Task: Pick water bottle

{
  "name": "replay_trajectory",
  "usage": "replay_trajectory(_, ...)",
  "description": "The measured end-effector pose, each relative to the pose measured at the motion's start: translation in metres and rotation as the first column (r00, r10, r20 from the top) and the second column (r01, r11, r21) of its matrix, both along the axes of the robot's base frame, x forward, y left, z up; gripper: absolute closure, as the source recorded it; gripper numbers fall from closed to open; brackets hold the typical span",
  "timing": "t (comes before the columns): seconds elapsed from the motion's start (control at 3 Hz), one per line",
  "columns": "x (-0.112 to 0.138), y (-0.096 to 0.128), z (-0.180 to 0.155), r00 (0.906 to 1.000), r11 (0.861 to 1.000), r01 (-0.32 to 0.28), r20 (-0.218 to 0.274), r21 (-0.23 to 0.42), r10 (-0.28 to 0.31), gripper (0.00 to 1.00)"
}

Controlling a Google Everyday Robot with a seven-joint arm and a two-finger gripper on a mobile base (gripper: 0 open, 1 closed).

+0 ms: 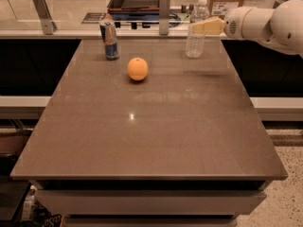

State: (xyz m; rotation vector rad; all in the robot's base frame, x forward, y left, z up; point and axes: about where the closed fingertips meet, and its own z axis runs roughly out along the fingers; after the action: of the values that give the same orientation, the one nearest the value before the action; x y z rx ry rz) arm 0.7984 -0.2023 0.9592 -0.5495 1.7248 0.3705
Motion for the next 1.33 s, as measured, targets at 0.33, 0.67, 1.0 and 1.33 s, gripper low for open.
replay_trajectory(0.33, 0.013, 0.016, -0.013, 0.9993, 0.998, -0.036, -0.011, 0.041, 0.037, 0.0)
replay_trajectory(0.67, 0.025, 0.027, -0.022, 0.9978, 0.995, -0.064, -0.012, 0.07, 0.065, 0.0)
replay_trajectory(1.0, 0.04, 0.034, -0.028, 0.9956, 0.992, -0.094, 0.008, 0.09, 0.093, 0.0)
replay_trajectory(1.33, 0.04, 0.035, -0.028, 0.9957, 0.992, -0.093, 0.008, 0.09, 0.093, 0.19)
